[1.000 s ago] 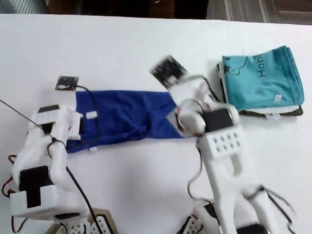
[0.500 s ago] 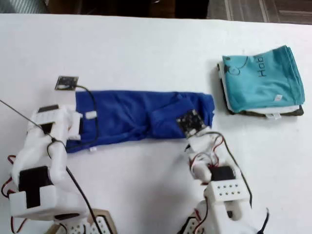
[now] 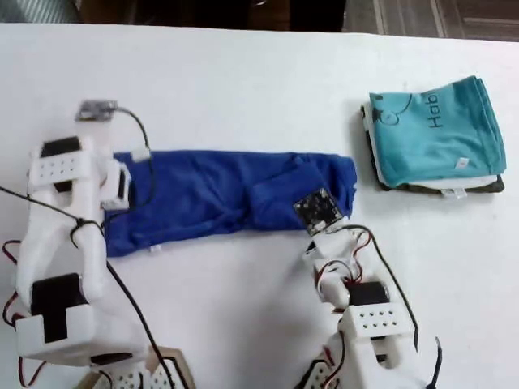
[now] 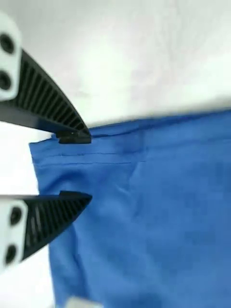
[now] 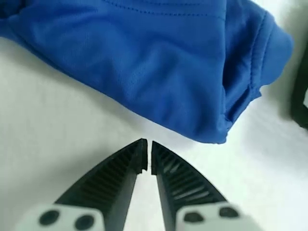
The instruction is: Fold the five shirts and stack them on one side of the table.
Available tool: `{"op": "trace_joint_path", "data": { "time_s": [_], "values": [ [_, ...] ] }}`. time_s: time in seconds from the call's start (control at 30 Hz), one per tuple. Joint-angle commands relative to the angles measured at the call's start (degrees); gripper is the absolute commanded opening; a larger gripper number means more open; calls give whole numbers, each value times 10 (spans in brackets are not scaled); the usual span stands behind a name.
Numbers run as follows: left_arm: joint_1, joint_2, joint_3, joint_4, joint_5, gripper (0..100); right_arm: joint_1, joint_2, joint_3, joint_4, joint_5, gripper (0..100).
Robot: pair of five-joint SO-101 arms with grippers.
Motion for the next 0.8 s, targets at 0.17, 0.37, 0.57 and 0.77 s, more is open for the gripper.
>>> {"op": "trace_joint_path", "data": {
  "time_s": [0.17,0.37,0.57,0.77],
  "values": [
    [-5,84,-49,-12,44,196,-4,-15,-4,-12,-4,25],
    [-55,221,-160,1,42,196,-15,-15,-4,-12,-3,25],
    [-59,333,-272,46,40,196,-15,-15,-3,-12,-3,25],
    [-30,418,-366,106,7,196,-15,-15,-3,-12,-3,25]
  ]
}}
